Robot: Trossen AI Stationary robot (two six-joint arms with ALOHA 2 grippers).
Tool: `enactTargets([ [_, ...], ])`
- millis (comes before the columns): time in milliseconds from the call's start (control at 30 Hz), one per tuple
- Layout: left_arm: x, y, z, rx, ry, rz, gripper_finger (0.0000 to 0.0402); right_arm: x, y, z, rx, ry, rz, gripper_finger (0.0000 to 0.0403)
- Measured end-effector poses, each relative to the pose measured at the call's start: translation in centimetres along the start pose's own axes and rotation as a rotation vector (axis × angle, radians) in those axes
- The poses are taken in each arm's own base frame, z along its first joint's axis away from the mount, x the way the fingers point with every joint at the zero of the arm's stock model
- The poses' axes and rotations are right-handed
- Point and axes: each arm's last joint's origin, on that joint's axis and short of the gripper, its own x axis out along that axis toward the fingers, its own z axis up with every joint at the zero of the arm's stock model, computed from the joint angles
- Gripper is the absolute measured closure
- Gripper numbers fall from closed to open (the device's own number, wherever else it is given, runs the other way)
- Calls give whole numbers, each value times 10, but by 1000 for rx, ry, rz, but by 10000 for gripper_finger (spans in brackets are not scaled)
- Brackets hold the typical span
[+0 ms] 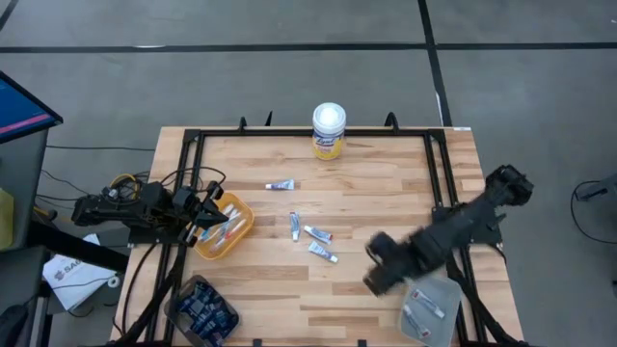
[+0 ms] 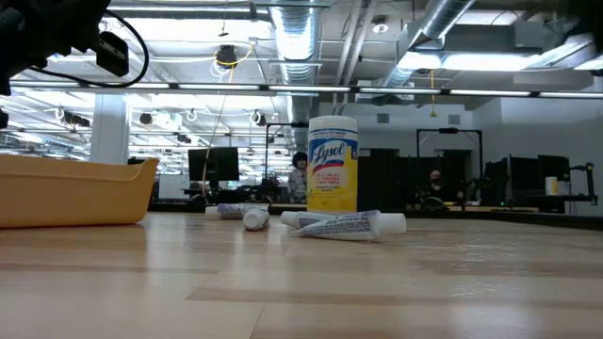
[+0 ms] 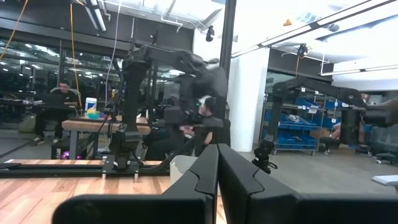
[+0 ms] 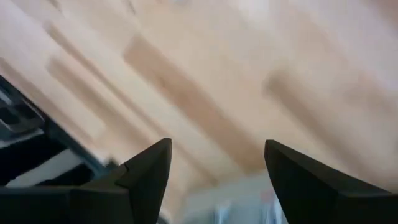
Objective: Pick & Place Travel size toiletries
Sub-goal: Put the white toothpaste into the white bin
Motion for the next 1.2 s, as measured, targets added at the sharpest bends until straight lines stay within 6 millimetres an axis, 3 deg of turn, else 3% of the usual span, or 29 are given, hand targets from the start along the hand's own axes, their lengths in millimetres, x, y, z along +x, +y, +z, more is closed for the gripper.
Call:
enactTargets([
  [200, 0, 0, 0, 0, 0, 0, 400, 27, 9, 71, -180, -28, 105, 154],
  [400, 0, 0, 0, 1, 0, 2, 400, 77, 22, 111, -278, 28, 164, 154],
  [700, 0, 0, 0, 1, -1, 2, 400, 122, 41, 130, -398, 100, 84, 154],
  [900, 0, 0, 0, 1, -1, 5, 400, 148, 38, 129, -432, 155, -6, 154],
  [1200, 0, 0, 0, 1, -1, 5, 400, 161, 40, 134, -440, 131, 4, 158],
])
